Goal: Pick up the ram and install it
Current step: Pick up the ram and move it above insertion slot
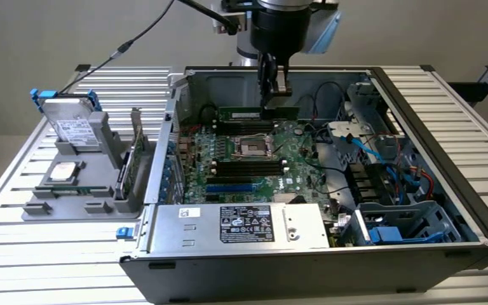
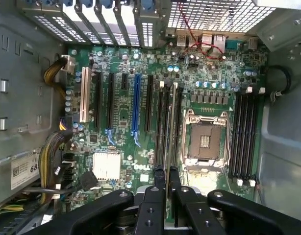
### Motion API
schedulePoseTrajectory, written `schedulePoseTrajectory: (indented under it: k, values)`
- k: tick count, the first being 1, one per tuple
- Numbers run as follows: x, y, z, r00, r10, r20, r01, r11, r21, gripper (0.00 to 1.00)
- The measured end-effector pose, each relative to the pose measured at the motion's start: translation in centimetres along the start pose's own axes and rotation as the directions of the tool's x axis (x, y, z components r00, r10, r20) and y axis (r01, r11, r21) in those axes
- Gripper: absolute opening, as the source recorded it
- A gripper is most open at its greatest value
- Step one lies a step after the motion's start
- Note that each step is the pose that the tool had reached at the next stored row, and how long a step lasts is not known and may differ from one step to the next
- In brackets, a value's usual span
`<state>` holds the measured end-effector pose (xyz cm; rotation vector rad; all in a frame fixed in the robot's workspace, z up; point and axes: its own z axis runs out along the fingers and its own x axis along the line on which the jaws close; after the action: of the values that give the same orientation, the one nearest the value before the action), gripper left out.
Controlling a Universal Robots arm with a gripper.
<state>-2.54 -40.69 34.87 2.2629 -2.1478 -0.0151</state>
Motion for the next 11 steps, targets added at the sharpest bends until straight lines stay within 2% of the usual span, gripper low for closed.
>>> schedulePoseTrajectory:
  k: [5, 8, 11]
  values:
    - [-0.6, 0.64, 0.33, 0.9998, -0.005, -0.0183, 0.005, 1.0000, -0.0010, 0.14]
    - [-1.3, 0.61, 0.61, 0.9996, -0.007, -0.0291, 0.007, 1.0000, -0.0014, 0.14]
    - [-1.7, 0.58, 0.73, 0.9994, -0.007, -0.0331, 0.007, 1.0000, -0.0017, 0.14]
